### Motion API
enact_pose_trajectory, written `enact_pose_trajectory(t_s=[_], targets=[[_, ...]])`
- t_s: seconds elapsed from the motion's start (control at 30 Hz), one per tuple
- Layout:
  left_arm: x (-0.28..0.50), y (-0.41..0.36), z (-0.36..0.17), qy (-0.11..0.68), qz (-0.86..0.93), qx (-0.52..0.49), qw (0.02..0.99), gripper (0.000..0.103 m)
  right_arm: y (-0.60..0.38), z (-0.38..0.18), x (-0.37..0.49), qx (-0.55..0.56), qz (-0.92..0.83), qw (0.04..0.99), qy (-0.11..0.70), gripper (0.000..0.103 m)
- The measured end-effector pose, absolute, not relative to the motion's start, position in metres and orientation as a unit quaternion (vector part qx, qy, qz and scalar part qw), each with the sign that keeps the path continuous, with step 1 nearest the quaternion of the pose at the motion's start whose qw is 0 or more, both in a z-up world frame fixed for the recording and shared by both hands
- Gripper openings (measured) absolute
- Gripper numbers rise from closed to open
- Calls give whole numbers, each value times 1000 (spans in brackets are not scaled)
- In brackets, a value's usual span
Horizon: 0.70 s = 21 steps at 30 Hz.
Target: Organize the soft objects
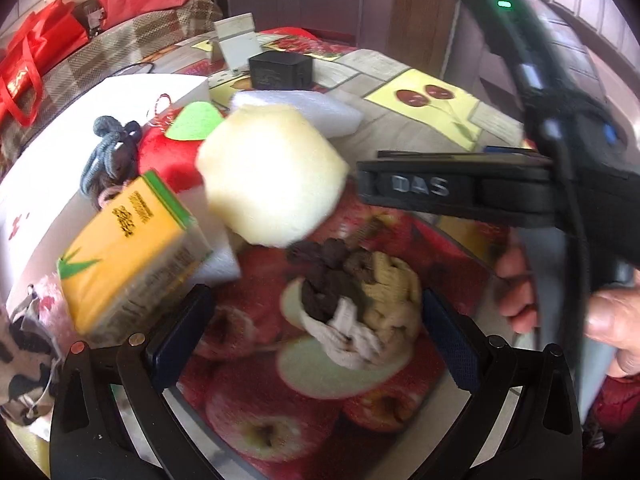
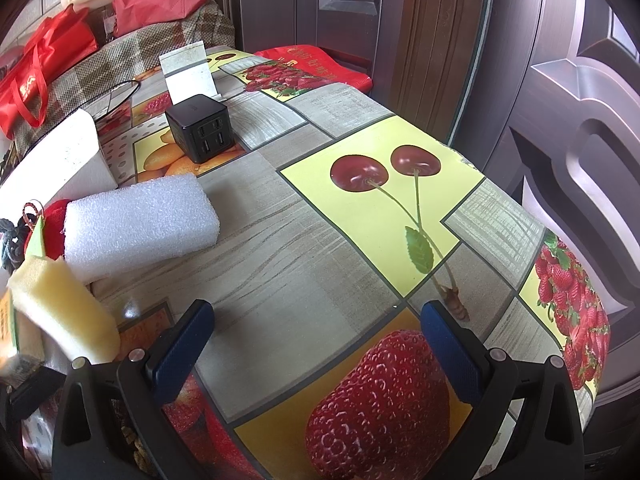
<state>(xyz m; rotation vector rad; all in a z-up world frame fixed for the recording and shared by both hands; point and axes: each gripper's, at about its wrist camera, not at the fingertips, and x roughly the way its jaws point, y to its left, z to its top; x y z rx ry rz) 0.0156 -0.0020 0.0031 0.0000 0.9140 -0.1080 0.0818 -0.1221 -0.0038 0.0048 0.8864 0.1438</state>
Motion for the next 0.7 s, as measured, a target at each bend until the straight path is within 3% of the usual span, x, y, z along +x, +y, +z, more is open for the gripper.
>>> enact_pose_trajectory(t_s=[0.23, 0.47, 0.57, 0.7], targets=[[-53, -4, 39, 392, -143, -57, 907, 102, -124, -3, 82, 2, 69, 901, 429, 103], [-123, 44, 84, 314, -129, -84, 937, 103, -123, -3, 82, 3, 70, 900, 430, 103], [-118, 67, 81, 312, -177, -174, 917, 102, -123, -3, 82, 3, 70, 900, 430, 103], [-126, 86, 98, 236, -247, -274, 899, 103, -123, -3, 82, 3, 70, 900, 429, 103]])
